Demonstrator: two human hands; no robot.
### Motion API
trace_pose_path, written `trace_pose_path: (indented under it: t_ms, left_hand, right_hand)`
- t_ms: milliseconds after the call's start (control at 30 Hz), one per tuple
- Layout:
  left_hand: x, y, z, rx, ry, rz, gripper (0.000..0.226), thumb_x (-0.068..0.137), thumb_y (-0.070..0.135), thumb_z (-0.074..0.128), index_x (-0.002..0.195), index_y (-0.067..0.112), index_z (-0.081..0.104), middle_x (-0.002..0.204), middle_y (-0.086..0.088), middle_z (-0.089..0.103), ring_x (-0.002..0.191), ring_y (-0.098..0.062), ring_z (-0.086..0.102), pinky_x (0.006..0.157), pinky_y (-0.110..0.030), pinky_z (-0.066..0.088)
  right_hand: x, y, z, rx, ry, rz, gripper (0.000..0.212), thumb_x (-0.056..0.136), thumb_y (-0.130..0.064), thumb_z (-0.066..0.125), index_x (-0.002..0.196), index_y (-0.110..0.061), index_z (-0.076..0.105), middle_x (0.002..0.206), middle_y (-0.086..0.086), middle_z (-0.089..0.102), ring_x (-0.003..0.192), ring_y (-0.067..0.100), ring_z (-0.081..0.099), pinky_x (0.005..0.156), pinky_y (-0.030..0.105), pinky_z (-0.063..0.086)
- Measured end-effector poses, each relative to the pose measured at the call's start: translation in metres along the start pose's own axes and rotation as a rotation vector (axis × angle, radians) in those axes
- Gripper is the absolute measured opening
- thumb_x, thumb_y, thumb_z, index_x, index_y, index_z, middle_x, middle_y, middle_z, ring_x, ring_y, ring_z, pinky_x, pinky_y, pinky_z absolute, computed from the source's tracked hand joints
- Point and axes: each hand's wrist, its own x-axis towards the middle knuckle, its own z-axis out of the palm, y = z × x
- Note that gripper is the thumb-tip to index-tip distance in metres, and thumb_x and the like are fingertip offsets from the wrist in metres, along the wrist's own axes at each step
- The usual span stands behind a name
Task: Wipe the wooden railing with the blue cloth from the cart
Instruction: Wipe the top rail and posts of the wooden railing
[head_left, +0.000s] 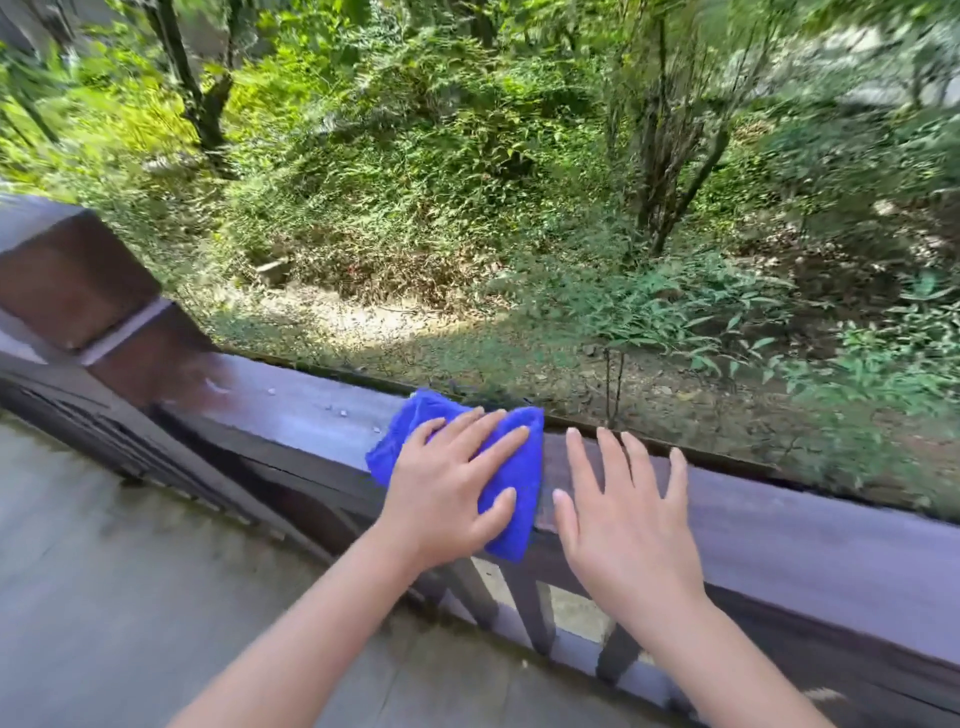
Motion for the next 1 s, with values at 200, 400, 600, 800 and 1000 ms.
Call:
trace_pose_path:
  t_ms: [200,400,600,800,1000]
  left_hand:
    - [-0.017,-0.112,-0.012,0.011,-0.030,0.035,0.053,0.074,0.038,0.042,0.123,0.023,0.057,0.128,-0.005,0.060,0.117,-0.023,0.056,0.096,-0.040,0.044]
    - [-0.032,-0.191,-0.031,0.003,0.017,-0.077,0.051,0.076,0.034,0.040,0.121,0.021,0.059,0.125,-0.006,0.062,0.116,-0.025,0.057,0.096,-0.042,0.045]
    - [-0.036,-0.162,-0.013,0.005,0.098,-0.157,0.051,0.079,0.040,0.039,0.125,0.025,0.054,0.134,-0.002,0.055,0.122,-0.019,0.052,0.094,-0.043,0.041]
    - [-0.032,-0.172,-0.016,0.000,0.076,-0.037,0.049,0.077,0.038,0.043,0.121,0.024,0.058,0.128,-0.004,0.061,0.116,-0.022,0.057,0.092,-0.042,0.047]
    - [-0.036,-0.232,-0.017,0.050,0.128,0.086,0.050,0.075,0.041,0.043,0.118,0.022,0.061,0.124,-0.002,0.064,0.113,-0.023,0.060,0.102,-0.063,0.032]
  right_hand:
    - [0.023,-0.065,0.004,0.030,0.009,0.085,0.064,0.081,-0.044,0.024,0.127,-0.010,0.051,0.116,0.020,0.062,0.111,0.036,0.055,0.100,0.062,0.035]
    - [0.040,-0.115,0.011,0.006,0.014,0.058,0.063,0.085,-0.043,0.020,0.132,-0.009,0.045,0.119,0.019,0.059,0.115,0.034,0.052,0.103,0.060,0.032]
    - [0.047,-0.134,0.016,0.005,0.037,0.011,0.065,0.084,-0.041,0.020,0.131,-0.004,0.044,0.127,0.019,0.057,0.120,0.032,0.051,0.105,0.059,0.033]
    - [0.060,-0.168,0.019,-0.007,0.027,-0.035,0.063,0.083,-0.039,0.022,0.129,-0.003,0.047,0.123,0.019,0.059,0.114,0.034,0.054,0.102,0.059,0.036]
    - [0.072,-0.202,0.024,-0.001,0.053,0.034,0.063,0.083,-0.039,0.025,0.128,-0.003,0.048,0.120,0.022,0.059,0.112,0.036,0.055,0.101,0.062,0.033]
